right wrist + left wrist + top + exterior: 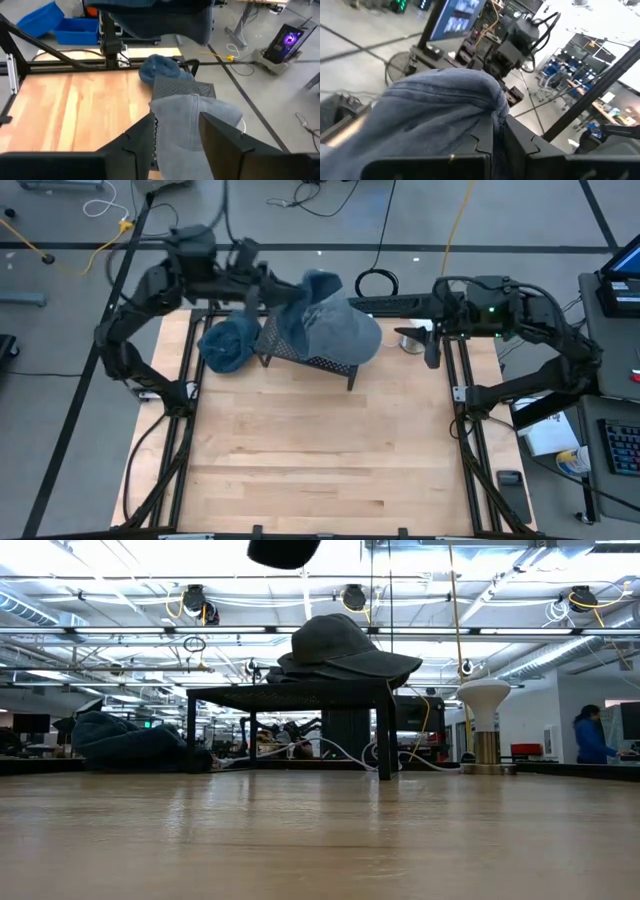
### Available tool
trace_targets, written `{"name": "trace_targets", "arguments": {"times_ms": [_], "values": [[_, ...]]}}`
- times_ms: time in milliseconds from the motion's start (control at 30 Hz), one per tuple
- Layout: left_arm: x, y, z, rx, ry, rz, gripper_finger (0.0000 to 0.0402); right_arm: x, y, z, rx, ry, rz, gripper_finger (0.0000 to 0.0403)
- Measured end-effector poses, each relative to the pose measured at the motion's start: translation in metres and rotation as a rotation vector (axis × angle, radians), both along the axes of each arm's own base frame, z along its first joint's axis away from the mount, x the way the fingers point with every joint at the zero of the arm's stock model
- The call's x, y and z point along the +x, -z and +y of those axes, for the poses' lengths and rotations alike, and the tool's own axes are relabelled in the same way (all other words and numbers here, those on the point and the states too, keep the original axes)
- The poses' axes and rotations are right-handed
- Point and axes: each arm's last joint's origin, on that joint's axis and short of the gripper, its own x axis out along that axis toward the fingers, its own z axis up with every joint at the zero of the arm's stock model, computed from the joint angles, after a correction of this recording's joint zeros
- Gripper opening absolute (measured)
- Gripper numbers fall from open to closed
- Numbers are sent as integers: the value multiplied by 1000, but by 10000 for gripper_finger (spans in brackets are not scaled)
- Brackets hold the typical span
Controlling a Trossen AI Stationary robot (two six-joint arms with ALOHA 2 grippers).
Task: Pick & Place hat
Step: Put the bottom blue cap on the shelf
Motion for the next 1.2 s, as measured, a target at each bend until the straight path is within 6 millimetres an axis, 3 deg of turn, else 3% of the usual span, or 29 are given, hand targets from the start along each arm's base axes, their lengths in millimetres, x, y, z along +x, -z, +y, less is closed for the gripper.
{"name": "trace_targets", "arguments": {"times_ms": [200,600,867,1200], "values": [[-34,-25,0,85,-135,-7,18,-6,-6,1,37,18,-70,157],[-47,-20,14,184,-583,147,18,-4,-17,1,-29,-2,-169,156],[-28,-1,24,228,-859,331,18,-4,-16,1,-4,6,-169,155],[20,51,43,210,-871,649,18,-6,-8,1,3,4,-79,157]]}}
